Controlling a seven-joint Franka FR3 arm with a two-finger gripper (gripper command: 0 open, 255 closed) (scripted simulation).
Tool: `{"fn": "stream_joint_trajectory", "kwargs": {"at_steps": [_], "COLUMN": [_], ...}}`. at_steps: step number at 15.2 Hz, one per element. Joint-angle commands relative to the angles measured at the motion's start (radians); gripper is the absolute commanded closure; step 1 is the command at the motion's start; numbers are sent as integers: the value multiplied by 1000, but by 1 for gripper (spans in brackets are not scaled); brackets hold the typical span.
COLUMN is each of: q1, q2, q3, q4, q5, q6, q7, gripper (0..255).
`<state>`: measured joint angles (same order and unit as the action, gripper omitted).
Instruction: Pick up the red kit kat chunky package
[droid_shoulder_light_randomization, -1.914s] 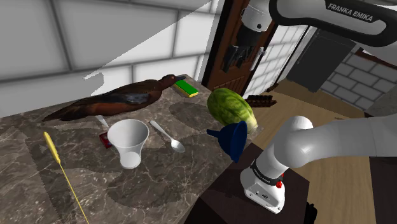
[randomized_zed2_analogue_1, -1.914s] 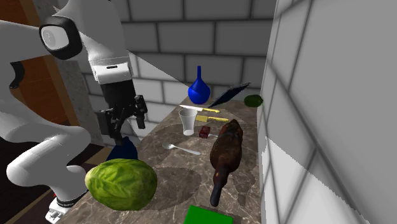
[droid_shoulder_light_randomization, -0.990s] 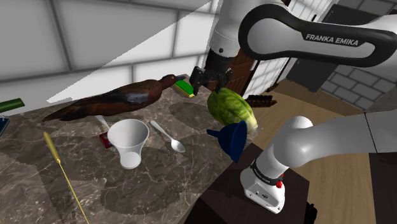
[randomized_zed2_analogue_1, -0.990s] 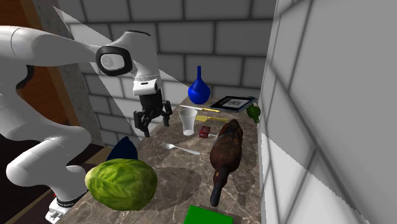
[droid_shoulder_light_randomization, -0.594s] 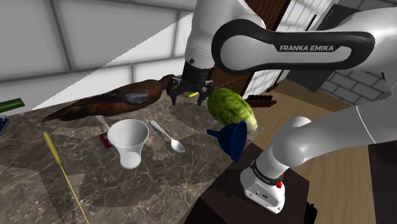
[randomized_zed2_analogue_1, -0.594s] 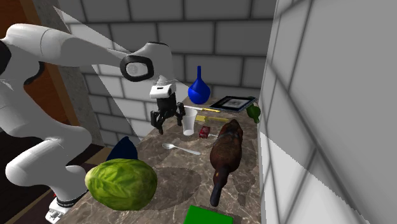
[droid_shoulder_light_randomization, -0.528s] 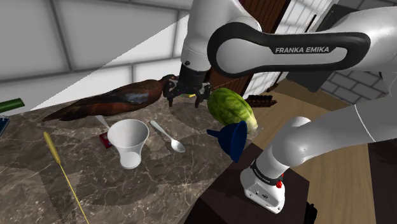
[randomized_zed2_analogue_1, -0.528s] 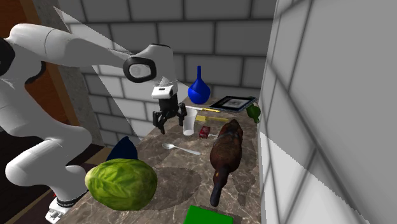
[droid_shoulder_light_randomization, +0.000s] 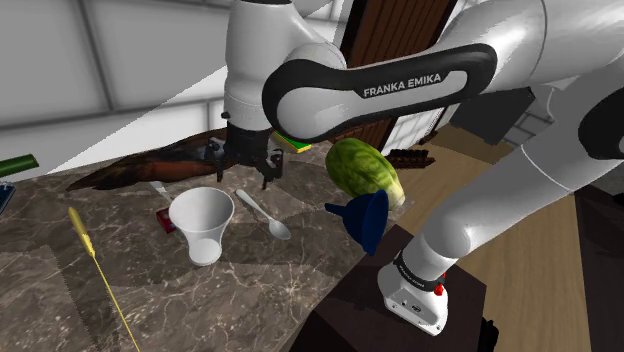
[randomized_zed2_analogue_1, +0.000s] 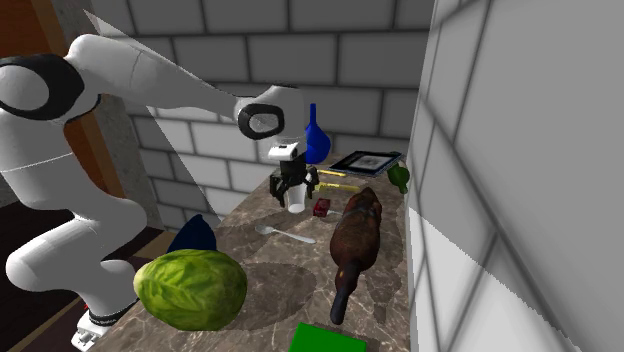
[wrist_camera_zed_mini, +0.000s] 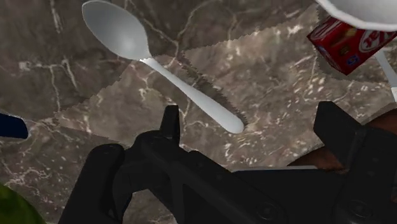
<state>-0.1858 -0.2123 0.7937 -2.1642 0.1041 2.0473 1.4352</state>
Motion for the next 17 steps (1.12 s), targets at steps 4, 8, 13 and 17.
{"fn": "stream_joint_trajectory", "kwargs": {"at_steps": [4, 8, 13, 17], "q1": [-23, 60, 75, 82], "q2": [276, 468, 499, 518], "q3": [103, 72, 55, 46], "q4": [151, 285, 250, 234], "q5": [-216, -373, -405, -425], "q6": [35, 18, 73, 101], "q7": [341, 543, 566, 580], "gripper": [0, 0, 0, 0]}}
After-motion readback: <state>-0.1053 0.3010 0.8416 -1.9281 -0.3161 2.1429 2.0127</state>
